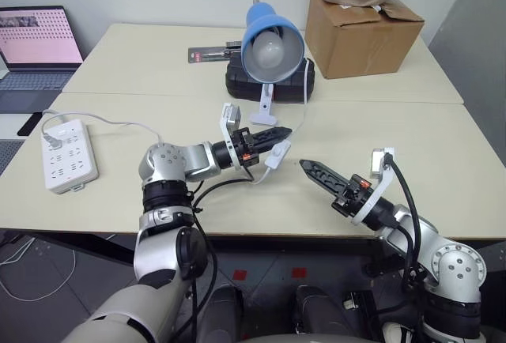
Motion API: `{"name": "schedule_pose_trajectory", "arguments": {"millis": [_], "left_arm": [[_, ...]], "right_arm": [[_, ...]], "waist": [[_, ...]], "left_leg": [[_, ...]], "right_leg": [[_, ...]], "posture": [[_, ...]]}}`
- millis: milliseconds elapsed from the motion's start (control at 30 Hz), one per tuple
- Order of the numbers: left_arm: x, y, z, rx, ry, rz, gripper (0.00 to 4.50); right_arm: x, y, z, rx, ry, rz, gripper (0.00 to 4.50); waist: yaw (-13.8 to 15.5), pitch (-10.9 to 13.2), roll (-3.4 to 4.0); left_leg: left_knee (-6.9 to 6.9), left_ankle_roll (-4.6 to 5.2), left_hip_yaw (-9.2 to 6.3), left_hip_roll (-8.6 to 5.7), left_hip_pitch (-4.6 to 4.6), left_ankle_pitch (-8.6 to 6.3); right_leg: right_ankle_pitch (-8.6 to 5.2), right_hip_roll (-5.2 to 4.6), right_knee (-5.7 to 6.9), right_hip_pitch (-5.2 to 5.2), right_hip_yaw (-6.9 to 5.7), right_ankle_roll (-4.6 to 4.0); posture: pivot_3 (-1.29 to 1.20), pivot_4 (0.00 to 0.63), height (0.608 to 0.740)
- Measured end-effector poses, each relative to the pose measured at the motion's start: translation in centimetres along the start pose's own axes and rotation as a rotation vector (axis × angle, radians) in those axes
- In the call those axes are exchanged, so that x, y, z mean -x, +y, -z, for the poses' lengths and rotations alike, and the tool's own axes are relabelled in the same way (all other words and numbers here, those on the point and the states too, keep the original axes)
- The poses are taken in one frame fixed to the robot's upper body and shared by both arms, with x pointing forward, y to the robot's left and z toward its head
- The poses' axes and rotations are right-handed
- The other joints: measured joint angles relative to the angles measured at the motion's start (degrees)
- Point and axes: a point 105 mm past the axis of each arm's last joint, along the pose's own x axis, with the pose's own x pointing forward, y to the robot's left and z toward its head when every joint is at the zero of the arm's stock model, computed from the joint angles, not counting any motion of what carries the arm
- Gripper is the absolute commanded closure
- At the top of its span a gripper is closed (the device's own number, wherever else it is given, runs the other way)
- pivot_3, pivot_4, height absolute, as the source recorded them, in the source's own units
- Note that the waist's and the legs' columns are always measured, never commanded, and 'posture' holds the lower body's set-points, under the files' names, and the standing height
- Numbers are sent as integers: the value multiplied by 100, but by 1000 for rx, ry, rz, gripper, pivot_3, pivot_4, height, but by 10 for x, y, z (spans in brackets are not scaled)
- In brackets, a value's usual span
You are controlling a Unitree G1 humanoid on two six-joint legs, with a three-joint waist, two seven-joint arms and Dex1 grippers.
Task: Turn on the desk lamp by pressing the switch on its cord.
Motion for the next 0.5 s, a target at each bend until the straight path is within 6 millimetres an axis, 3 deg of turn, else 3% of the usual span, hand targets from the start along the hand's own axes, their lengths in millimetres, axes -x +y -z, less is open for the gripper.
{"name": "schedule_pose_trajectory", "arguments": {"millis": [267, 500], "left_arm": [[-5, -1, 4, 1, -42, 0, 4113], [-8, -3, 6, 4, -44, 8, 4113]], "right_arm": [[-22, 4, 6, -24, 86, -19, 0], [-36, -6, 8, -17, 132, 13, 0]], "waist": [[-4, 0, 0], [-1, 0, 0]], "left_leg": [[-2, 1, 0, 0, 0, 0], [-3, 1, 4, -4, -3, 0]], "right_leg": [[0, 6, -2, -1, 0, 1], [0, 6, -8, -1, 3, 1]], "posture": [[0, 150, 740], [0, 150, 740]]}}
